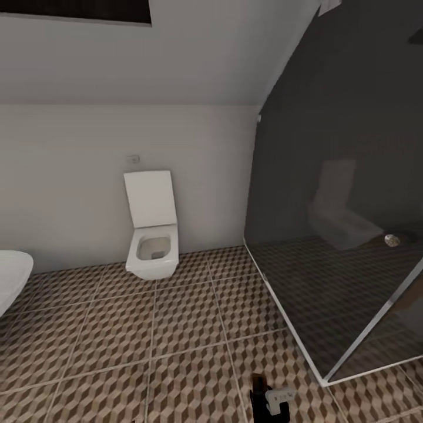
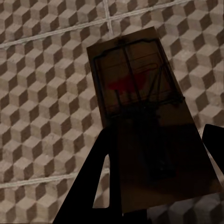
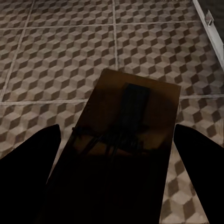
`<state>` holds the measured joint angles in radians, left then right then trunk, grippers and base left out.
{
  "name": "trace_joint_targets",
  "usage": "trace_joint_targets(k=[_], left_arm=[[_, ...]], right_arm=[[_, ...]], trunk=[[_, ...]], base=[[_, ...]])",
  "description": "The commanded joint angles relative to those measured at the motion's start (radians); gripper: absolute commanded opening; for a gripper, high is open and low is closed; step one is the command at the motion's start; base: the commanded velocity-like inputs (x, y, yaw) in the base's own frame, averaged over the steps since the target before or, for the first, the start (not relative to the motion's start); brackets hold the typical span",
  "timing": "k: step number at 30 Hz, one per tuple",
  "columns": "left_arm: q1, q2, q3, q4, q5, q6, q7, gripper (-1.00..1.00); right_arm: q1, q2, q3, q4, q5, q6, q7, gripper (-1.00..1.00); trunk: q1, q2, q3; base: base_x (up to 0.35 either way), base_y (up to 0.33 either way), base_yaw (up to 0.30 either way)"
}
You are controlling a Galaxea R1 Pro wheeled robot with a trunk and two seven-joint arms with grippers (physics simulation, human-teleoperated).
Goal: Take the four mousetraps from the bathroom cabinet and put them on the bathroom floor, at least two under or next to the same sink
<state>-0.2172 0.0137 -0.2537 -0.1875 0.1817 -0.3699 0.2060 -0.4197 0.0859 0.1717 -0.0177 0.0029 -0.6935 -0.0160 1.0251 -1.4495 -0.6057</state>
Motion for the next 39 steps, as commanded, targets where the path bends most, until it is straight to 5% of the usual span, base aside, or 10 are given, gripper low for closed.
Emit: trace_joint_targets(k=[1,39], left_arm=[[-0.001,0.000,-0.009,0.001,0.009,-0.003,0.004,-1.00],[-0.001,-0.017,-0.009,0.017,0.009,-0.003,0.004,-1.00]], right_arm=[[-0.001,0.000,0.003,0.001,0.000,-0.003,-0.001,-1.00],[-0.001,0.000,0.003,0.001,0.000,-0.003,-0.002,-1.00]], trunk=[[0.000,0.000,-0.001],[0.000,0.000,-0.001]], base=[[0.000,0.000,0.286],[0.000,0.000,0.286]])
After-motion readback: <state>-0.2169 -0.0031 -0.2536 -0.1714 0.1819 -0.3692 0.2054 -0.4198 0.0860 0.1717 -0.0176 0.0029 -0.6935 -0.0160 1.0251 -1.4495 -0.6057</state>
